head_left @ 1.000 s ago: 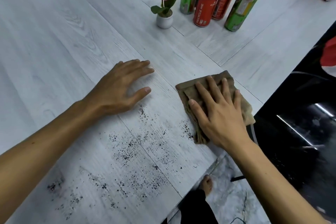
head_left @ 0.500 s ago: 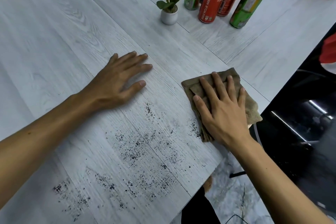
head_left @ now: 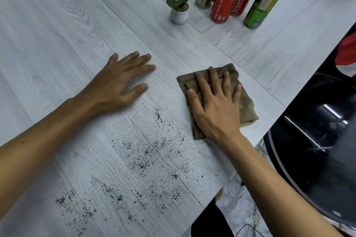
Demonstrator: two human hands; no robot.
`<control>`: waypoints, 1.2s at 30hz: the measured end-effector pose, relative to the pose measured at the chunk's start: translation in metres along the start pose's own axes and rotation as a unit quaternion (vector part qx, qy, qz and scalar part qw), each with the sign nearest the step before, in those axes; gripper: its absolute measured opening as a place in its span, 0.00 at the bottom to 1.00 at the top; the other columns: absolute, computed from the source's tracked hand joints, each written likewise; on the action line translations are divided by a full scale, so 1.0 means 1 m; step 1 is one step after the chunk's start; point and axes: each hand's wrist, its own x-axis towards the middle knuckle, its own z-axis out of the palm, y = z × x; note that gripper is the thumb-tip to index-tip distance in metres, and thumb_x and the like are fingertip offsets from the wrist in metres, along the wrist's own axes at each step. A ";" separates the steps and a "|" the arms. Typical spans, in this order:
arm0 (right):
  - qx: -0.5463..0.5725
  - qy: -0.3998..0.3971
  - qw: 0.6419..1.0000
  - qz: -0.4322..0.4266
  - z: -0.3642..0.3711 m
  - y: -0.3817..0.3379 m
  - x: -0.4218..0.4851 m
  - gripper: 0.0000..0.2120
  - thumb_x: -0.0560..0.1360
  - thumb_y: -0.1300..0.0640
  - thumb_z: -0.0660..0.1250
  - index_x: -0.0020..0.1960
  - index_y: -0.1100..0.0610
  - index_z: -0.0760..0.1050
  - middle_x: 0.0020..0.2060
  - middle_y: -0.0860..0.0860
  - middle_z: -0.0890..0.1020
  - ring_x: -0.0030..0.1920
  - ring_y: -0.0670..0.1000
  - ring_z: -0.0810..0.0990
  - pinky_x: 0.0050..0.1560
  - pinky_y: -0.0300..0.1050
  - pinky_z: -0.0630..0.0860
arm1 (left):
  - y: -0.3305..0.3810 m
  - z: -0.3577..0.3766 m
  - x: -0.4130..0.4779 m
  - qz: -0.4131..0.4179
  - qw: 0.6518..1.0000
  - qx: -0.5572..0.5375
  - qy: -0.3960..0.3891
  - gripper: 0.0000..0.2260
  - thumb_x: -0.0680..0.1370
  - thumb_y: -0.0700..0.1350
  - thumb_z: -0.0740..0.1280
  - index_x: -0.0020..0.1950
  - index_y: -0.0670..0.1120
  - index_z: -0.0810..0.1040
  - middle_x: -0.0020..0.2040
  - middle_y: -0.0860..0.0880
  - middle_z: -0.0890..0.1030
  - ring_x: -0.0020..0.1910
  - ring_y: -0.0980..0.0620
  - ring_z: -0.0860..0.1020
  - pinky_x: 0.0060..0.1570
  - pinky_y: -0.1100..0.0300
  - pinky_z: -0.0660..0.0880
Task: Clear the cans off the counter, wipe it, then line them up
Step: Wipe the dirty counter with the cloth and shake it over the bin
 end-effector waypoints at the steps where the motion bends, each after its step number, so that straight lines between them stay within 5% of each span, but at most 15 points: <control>1: 0.001 -0.001 1.000 -0.004 0.001 -0.004 0.001 0.29 0.83 0.34 0.45 0.82 0.41 0.53 0.83 0.46 0.48 0.82 0.54 0.39 0.78 0.65 0.35 | 0.000 0.000 0.000 0.000 1.000 0.000 0.001 0.26 0.83 0.62 0.55 0.81 0.59 0.63 0.83 0.57 0.57 0.83 0.55 0.52 0.79 0.38 0.48; 20: -0.009 -0.015 0.993 -0.120 0.020 -0.052 -0.036 0.29 0.83 0.35 0.43 0.81 0.41 0.57 0.83 0.48 0.52 0.82 0.58 0.44 0.77 0.69 0.39 | 0.003 -0.007 -0.013 -0.015 0.999 -0.035 0.002 0.24 0.83 0.55 0.56 0.81 0.58 0.64 0.83 0.59 0.58 0.82 0.59 0.51 0.80 0.44 0.48; 36: -0.018 -0.014 0.992 -0.120 0.025 -0.044 -0.094 0.28 0.84 0.35 0.48 0.81 0.42 0.58 0.83 0.48 0.55 0.83 0.57 0.45 0.78 0.69 0.45 | 0.010 -0.005 -0.024 -0.014 0.999 -0.029 0.004 0.25 0.83 0.57 0.59 0.81 0.57 0.64 0.83 0.59 0.57 0.82 0.59 0.50 0.80 0.51 0.45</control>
